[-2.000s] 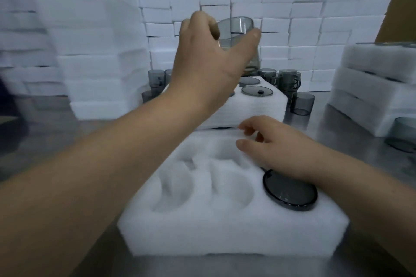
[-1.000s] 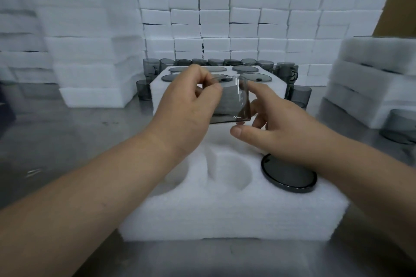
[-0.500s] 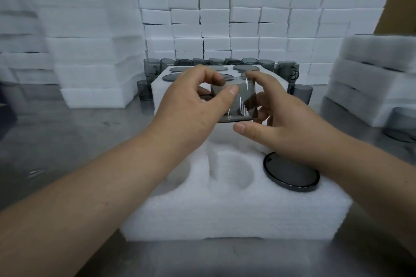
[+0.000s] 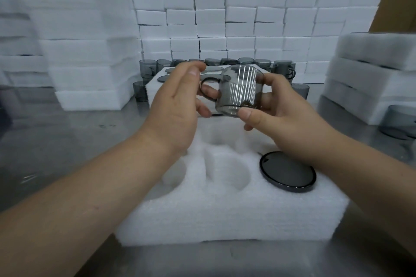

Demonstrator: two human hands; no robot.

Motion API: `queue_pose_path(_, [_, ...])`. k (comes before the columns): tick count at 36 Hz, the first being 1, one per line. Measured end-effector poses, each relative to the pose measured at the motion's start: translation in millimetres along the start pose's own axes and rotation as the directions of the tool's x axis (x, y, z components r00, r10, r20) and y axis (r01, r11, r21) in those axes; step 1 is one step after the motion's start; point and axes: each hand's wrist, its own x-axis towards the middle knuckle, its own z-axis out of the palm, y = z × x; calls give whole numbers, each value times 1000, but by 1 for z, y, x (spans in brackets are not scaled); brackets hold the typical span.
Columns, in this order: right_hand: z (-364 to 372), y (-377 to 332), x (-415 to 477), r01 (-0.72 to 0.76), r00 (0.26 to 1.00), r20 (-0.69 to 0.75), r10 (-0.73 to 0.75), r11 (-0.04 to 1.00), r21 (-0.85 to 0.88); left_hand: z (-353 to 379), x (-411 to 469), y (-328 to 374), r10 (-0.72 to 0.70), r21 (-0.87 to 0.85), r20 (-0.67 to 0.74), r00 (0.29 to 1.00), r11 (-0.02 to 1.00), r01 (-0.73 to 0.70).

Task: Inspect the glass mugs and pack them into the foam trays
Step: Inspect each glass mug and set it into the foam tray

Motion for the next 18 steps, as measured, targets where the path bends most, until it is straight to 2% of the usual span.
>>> queue_pose_path(8, [-2,2,0,-43,999,-28,44,998,40,1,1,-3,-65,125,57,996,990,58])
queue_pose_path(18, [-2,-1,0,-79,996,-48,79,997,11,1,0,-6,-17,153,119,993,988,-1])
